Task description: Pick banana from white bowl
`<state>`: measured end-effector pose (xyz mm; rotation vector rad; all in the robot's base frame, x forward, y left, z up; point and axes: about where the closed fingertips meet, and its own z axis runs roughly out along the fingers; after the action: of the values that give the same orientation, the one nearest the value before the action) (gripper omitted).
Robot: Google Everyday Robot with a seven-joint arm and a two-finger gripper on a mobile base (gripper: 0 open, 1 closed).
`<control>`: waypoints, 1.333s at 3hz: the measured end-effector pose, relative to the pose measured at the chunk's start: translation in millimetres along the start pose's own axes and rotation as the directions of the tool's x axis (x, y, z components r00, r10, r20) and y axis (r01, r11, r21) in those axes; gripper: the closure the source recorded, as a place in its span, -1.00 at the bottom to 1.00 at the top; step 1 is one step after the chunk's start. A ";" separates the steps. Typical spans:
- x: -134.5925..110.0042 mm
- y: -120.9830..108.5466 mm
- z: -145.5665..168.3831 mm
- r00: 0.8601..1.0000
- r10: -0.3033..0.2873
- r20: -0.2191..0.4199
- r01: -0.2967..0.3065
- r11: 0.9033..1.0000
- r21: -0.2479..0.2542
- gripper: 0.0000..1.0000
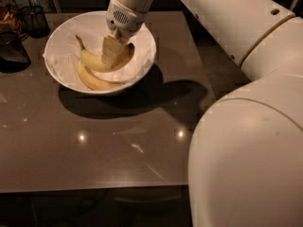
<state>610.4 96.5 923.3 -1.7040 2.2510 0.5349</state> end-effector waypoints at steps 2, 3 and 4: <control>8.9 89.1 -49.1 0.993 -0.047 0.112 0.057 0.995 -0.082 1.00; 7.5 97.0 -50.4 0.992 -0.050 0.118 0.060 0.995 -0.083 1.00; 15.4 122.7 -55.7 0.989 -0.027 0.148 0.041 0.995 -0.089 1.00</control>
Offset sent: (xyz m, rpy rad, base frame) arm -0.1002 -0.0173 0.0667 0.1291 0.0203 0.0598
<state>488.7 88.1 982.6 -1.6826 2.1209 0.7407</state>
